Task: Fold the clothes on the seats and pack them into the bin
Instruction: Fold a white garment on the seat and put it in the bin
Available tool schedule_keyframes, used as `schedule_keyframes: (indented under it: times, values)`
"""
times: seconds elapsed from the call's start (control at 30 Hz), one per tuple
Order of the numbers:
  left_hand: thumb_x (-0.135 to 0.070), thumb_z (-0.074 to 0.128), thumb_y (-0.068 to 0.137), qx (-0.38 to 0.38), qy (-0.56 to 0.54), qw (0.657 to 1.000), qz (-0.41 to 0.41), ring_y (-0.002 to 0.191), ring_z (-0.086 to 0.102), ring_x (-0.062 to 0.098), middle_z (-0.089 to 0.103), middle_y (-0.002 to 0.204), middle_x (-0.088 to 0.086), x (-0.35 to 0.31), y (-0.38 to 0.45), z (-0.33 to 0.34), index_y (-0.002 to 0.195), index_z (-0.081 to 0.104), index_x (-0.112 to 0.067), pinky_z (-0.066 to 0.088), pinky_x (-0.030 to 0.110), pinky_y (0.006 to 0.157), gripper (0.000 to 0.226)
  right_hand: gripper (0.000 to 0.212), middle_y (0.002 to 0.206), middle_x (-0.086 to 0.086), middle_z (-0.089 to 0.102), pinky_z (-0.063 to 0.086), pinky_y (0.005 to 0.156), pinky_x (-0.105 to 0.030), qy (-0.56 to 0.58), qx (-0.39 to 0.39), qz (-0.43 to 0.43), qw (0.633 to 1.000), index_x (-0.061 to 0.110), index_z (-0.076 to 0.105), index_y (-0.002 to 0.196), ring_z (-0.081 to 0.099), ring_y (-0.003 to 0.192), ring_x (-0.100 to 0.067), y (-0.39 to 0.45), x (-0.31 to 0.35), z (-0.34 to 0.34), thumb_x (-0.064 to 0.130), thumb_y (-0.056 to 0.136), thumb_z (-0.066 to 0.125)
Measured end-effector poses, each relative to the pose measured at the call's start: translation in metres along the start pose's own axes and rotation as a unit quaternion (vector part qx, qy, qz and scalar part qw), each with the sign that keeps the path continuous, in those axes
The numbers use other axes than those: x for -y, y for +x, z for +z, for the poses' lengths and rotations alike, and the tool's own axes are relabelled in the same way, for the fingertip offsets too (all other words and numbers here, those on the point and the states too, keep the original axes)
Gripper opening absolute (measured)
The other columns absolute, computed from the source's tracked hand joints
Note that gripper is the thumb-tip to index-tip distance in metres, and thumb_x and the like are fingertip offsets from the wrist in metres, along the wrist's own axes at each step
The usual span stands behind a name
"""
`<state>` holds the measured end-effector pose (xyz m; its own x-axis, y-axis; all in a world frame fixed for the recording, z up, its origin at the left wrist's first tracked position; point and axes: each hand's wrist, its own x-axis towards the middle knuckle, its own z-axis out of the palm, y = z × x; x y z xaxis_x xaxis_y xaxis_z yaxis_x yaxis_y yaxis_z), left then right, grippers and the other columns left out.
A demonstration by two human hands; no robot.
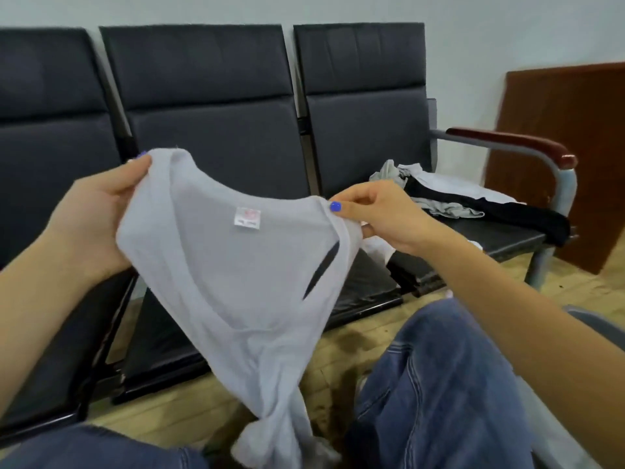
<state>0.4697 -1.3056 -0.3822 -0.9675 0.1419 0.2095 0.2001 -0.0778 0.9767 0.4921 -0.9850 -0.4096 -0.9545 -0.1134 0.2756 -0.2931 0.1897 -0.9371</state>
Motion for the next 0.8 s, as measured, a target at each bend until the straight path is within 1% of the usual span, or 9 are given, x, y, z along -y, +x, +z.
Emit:
schedule_keyframes:
  times: [0.1,0.17,0.27,0.37,0.43,0.57,0.7,0.73,0.8]
  values:
    - [-0.039,0.071,0.066,-0.007,-0.088,0.996,-0.018,0.107,0.064,0.018,0.067,0.119,0.0,-0.012,-0.011,0.013,0.107,0.072,-0.021,0.045,0.04,0.096,0.045,0.012,0.075,0.006,0.066,0.052,0.055,-0.019,-0.028,-0.04,-0.028,0.998,0.017,0.068,0.082,0.061,0.065,-0.001,0.009,0.02,-0.002,0.013,0.091,0.061]
    - [-0.034,0.061,0.082,-0.04,-0.054,0.998,0.014,0.099,0.069,0.017,0.072,0.11,0.0,-0.015,-0.012,0.009,0.105,0.072,-0.021,0.049,0.038,0.086,0.028,0.014,0.07,0.006,0.064,0.047,0.05,-0.017,0.018,-0.055,-0.034,0.998,0.015,0.066,0.08,0.058,0.058,0.0,0.015,0.037,-0.001,0.015,0.092,0.059]
    - [-0.028,0.049,0.095,-0.073,-0.004,0.996,0.049,0.094,0.07,0.015,0.073,0.105,-0.002,-0.019,-0.001,0.002,0.113,0.066,-0.02,0.054,0.033,0.073,0.026,0.017,0.064,0.006,0.066,0.048,0.049,-0.019,0.114,-0.026,-0.039,0.992,0.013,0.065,0.08,0.061,0.055,-0.004,0.022,0.062,-0.002,0.014,0.094,0.055]
    - [-0.024,0.05,0.096,-0.09,0.099,0.983,0.124,0.065,0.066,0.011,0.071,0.076,-0.006,-0.029,0.004,-0.002,0.087,0.07,-0.025,0.051,0.025,0.048,0.023,0.018,0.062,0.004,0.067,0.05,0.047,-0.021,0.098,0.0,-0.052,0.994,0.012,0.065,0.079,0.063,0.054,-0.008,0.032,0.077,-0.001,0.016,0.093,0.056]
    - [-0.022,0.055,0.093,-0.111,0.171,0.964,0.17,0.056,0.063,0.01,0.068,0.069,-0.006,-0.035,0.011,-0.007,0.075,0.073,-0.029,0.049,0.024,0.042,0.026,0.014,0.06,0.003,0.066,0.05,0.047,-0.022,0.031,-0.017,-0.07,0.997,0.012,0.065,0.077,0.062,0.053,-0.008,0.043,0.079,-0.001,0.016,0.09,0.061]
    - [-0.036,0.071,0.064,-0.105,0.193,0.958,0.183,0.063,0.067,0.012,0.073,0.076,-0.002,-0.049,0.026,-0.022,0.071,0.076,-0.032,0.053,0.022,0.046,0.009,0.01,0.057,0.003,0.068,0.05,0.049,-0.019,-0.092,-0.062,-0.108,0.988,0.011,0.067,0.077,0.062,0.052,-0.005,0.069,0.076,-0.001,0.016,0.085,0.068]
    - [-0.05,0.087,0.031,-0.084,0.19,0.968,0.141,0.074,0.072,0.016,0.074,0.084,0.005,-0.062,0.046,-0.041,0.075,0.078,-0.02,0.057,0.024,0.057,0.054,0.007,0.059,0.003,0.069,0.051,0.05,-0.017,-0.077,-0.022,-0.116,0.99,0.012,0.067,0.076,0.064,0.054,-0.005,0.09,0.072,0.0,0.017,0.077,0.072]
    - [-0.046,0.089,0.03,-0.078,0.186,0.971,0.13,0.077,0.073,0.018,0.075,0.084,0.005,-0.065,0.051,-0.044,0.074,0.078,-0.017,0.058,0.026,0.059,0.055,0.009,0.061,0.002,0.07,0.051,0.051,-0.018,-0.066,0.0,-0.112,0.992,0.012,0.067,0.076,0.065,0.055,-0.006,0.096,0.072,-0.001,0.019,0.073,0.072]
    - [-0.022,0.084,0.055,-0.07,0.178,0.976,0.102,0.078,0.073,0.021,0.074,0.081,0.007,-0.067,0.064,-0.048,0.069,0.077,-0.015,0.058,0.026,0.06,0.017,0.006,0.062,0.002,0.07,0.051,0.051,-0.019,-0.104,0.017,-0.106,0.989,0.014,0.069,0.076,0.064,0.055,-0.006,0.11,0.072,-0.002,0.018,0.074,0.072]
